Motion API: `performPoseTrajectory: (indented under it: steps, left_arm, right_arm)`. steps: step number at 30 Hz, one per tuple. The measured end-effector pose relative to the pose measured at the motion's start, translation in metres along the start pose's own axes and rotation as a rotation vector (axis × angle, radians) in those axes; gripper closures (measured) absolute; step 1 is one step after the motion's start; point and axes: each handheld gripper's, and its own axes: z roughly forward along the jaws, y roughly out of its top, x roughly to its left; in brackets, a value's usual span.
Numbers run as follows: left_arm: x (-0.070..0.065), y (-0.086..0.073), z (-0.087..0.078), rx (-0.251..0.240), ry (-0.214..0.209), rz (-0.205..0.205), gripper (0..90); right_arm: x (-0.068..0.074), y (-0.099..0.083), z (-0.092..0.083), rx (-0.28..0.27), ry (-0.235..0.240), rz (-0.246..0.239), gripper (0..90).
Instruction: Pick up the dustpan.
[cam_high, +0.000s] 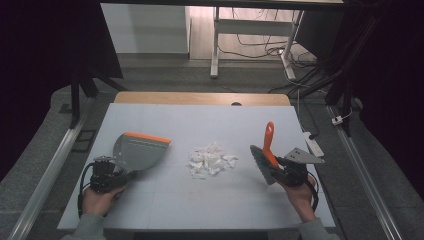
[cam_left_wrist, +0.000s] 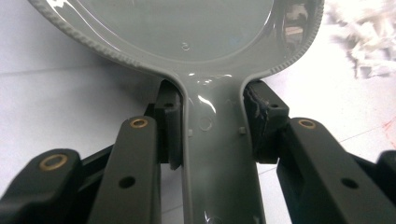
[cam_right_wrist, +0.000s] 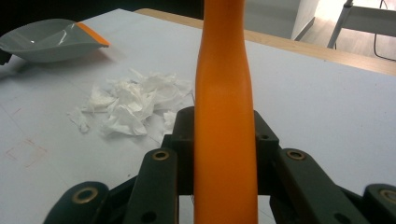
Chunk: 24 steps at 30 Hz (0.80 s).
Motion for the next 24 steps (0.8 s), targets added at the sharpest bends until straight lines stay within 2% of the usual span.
performPoseTrajectory:
  steps: [2,6,12,16,24]
  left_arm:
    - [0.001,0.001,-0.002,-0.007,-0.011,0.005,61.9]
    - [0.006,0.002,-0.012,-0.056,-0.040,0.035,61.8]
    - [0.014,0.004,-0.019,-0.081,-0.067,0.048,61.9]
    - [0.019,0.007,-0.019,-0.097,-0.087,0.049,61.9]
    - [0.027,0.015,-0.018,-0.113,-0.106,0.076,61.8]
  right_arm:
    - [0.000,0.000,0.000,-0.003,0.001,0.004,70.2]
    - [-0.001,0.001,-0.001,-0.007,-0.004,0.005,70.2]
    - [-0.001,0.001,-0.002,-0.009,-0.005,0.012,70.2]
    - [-0.001,0.001,-0.002,-0.011,-0.008,0.012,70.2]
    - [-0.001,0.002,-0.002,-0.013,-0.012,0.010,70.2]
